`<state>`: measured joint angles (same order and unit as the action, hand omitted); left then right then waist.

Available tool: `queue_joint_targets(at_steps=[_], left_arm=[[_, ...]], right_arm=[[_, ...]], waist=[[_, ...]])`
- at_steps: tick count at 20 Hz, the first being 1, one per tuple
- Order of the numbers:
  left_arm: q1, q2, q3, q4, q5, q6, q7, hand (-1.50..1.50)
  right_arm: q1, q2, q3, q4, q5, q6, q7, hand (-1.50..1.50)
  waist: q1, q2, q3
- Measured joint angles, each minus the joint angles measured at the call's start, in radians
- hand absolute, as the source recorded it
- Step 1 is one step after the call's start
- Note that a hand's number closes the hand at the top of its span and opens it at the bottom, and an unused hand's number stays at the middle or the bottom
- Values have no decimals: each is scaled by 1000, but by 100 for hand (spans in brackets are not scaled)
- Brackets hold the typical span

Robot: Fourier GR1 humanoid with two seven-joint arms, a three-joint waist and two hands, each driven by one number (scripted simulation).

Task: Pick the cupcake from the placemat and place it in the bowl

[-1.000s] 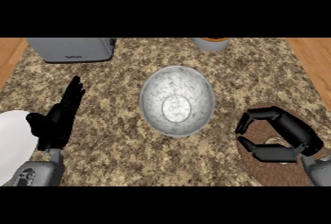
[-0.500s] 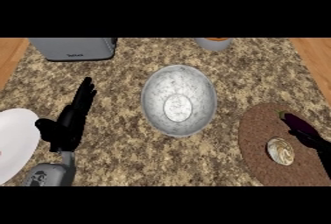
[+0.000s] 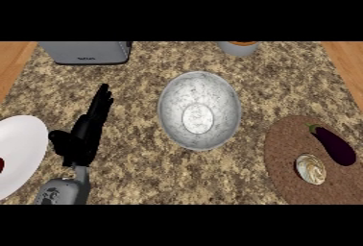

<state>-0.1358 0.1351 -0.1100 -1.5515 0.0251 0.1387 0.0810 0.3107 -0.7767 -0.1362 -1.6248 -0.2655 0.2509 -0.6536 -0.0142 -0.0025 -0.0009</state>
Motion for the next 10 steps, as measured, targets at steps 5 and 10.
queue_joint_targets(at_steps=[5, 10], left_arm=[[-11, -13, -2, 28, -12, -1, -14, 0], [-5, -21, -2, 31, -15, -8, -23, 0]], right_arm=[[-23, -54, 7, -64, 13, 21, 208, -150], [-60, -79, 54, -62, 85, 48, 351, -150]], waist=[[8, 2, -1], [15, 3, 0]])
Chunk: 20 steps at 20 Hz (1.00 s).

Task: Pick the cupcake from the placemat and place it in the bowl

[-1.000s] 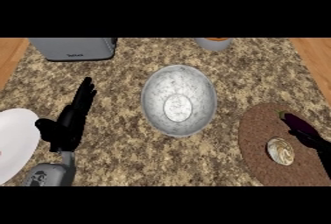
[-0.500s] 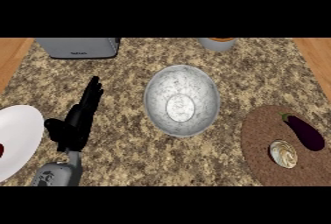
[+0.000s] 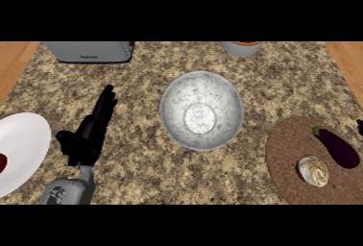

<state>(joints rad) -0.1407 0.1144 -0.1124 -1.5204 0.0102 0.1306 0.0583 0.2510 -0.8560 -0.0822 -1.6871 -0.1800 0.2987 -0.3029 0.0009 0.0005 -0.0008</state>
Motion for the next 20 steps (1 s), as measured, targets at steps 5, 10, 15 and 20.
queue_joint_targets(at_steps=[5, 10, 15, 20], left_arm=[[-4, -6, -1, -20, -16, 4, 25, 0], [13, -7, 15, -30, -14, -17, 16, 0], [-13, -8, 38, -4, -16, -32, 19, 0], [11, -5, 47, -32, -18, -47, 23, 0]], right_arm=[[-24, 21, 38, 57, 101, 42, 32, -150], [-51, 87, 51, 113, 192, 90, 14, -150], [-52, 119, 2, 178, 221, 161, -69, -150], [-53, 149, -44, 202, 202, 239, -110, -150]], waist=[[0, 0, 0], [-1, -1, 1], [-4, -1, 1], [-3, -1, 1]])
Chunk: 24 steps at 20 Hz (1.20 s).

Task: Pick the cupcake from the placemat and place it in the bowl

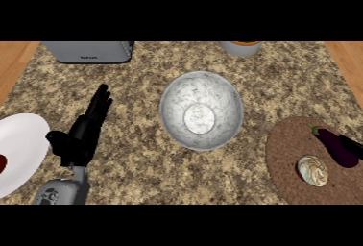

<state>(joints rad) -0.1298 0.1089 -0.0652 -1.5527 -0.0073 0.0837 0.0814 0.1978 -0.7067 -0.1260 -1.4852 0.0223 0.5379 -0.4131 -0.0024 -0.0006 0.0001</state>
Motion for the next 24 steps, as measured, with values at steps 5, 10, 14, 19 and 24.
queue_joint_targets(at_steps=[5, 10, 14, 19, 24], left_arm=[[-4, -19, 2, 4, -17, 6, 0, 0], [-21, -38, -1, 4, -32, 13, 16, 0], [2, -47, -2, 10, -41, 10, -8, 0], [-20, -42, 23, 50, -37, -13, -35, 0], [-12, -45, 23, 19, -33, -26, -10, 0]], right_arm=[[-11, 49, -33, 17, 7, 57, 0, -150], [-55, 93, -53, 75, 23, 103, 20, -150], [-91, 142, -47, 121, 62, 107, 24, -150], [-99, 183, -54, 172, 127, 94, -14, -150], [-135, 214, -43, 255, 209, 44, -68, -150]], waist=[[0, 0, 0], [1, 0, 0], [2, 0, 0], [1, 1, 0], [3, 0, 0]])
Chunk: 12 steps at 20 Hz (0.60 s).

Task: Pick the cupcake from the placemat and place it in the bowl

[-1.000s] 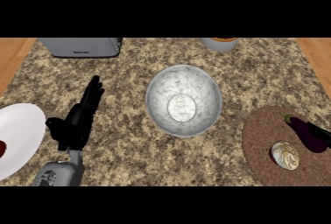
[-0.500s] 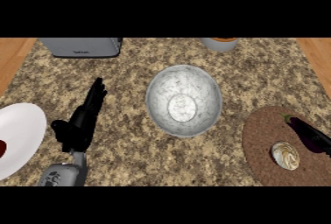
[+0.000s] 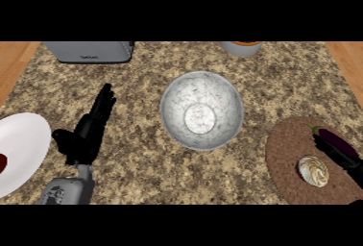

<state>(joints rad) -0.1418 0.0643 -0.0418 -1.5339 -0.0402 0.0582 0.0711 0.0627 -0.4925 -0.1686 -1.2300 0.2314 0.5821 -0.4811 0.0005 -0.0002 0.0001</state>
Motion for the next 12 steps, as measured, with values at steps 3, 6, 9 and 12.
queue_joint_targets(at_steps=[3, 6, 9, 12], left_arm=[[-1, -1, 1, 3, -4, 0, 0, 0], [-11, -7, 0, 4, -13, 6, 7, 0], [-4, -9, 0, -10, -14, 4, 18, 0], [12, 3, 12, -37, -4, -14, 24, 0]], right_arm=[[-29, 13, 10, 28, 64, -66, 4, -150], [-41, 3, 17, 86, 129, -110, -45, -150], [-65, 17, 42, 147, 192, -151, -79, -150], [-73, 28, 45, 174, 211, -145, -94, 150]], waist=[[1, 0, 0], [1, 0, 0], [1, 0, 0], [1, 0, -1]])
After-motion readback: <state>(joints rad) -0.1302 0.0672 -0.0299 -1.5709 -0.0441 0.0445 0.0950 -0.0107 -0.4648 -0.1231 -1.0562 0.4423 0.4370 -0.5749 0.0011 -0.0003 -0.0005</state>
